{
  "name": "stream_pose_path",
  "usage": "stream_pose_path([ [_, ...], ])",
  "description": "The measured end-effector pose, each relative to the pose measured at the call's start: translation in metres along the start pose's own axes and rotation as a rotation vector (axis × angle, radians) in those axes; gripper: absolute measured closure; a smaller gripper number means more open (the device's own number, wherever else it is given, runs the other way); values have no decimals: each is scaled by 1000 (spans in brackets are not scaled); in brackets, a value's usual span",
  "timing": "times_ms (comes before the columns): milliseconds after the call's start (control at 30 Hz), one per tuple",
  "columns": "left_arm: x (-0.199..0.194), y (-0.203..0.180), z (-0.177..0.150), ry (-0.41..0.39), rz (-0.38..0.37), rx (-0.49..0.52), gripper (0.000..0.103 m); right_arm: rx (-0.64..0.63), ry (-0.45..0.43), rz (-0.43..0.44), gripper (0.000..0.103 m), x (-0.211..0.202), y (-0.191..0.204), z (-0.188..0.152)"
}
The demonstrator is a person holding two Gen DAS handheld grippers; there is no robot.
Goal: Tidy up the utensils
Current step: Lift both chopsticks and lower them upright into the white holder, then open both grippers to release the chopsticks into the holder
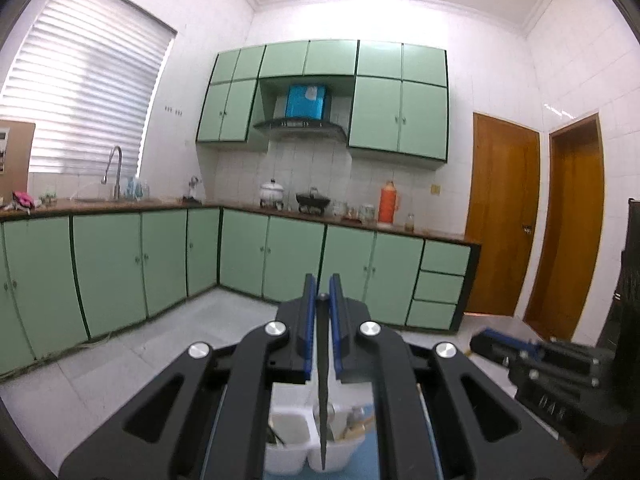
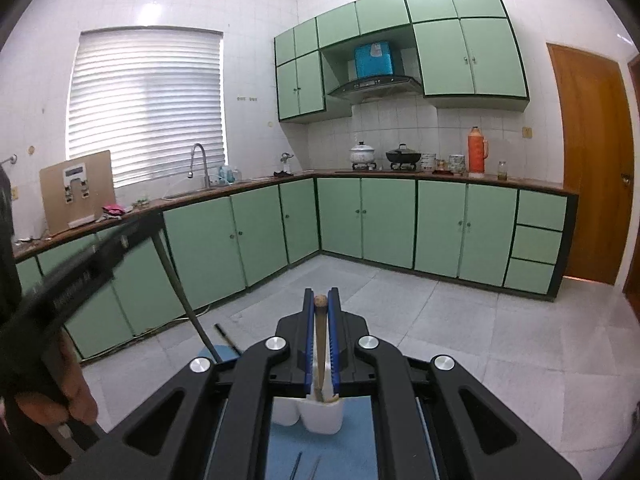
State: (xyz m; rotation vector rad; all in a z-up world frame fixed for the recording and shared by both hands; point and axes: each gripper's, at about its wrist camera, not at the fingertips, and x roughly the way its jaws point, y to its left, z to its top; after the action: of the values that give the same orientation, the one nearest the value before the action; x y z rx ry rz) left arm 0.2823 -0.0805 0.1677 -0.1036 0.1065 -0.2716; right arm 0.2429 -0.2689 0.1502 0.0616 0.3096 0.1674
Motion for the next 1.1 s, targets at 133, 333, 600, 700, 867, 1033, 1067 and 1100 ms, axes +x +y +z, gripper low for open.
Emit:
stream_pose_path([
  [133,26,-1,9,-28,15,9,97,-5,27,-13,96,27,-3,3],
  [333,68,3,-8,-11,65,25,97,1,77,-19,96,60,-5,-6],
  [600,104,16,-58,112,118,46,97,-36,152,-28,96,96,5,-35],
  [700,113,23,-72,161,128,46,97,-49,171,-31,96,106,10,-49],
  [867,116,34,-94,210,137,47,97,-62,179,-33,96,113,16,-68],
  [1033,115,41,-109,237,143,52,96,-54,193,-16,96,117,14,-84],
  [1067,115,43,-111,242,144,54,96,-50,194,-12,96,117,13,-86],
  [1100,115,44,-112,247,144,52,95,-47,191,-10,96,117,12,-88],
])
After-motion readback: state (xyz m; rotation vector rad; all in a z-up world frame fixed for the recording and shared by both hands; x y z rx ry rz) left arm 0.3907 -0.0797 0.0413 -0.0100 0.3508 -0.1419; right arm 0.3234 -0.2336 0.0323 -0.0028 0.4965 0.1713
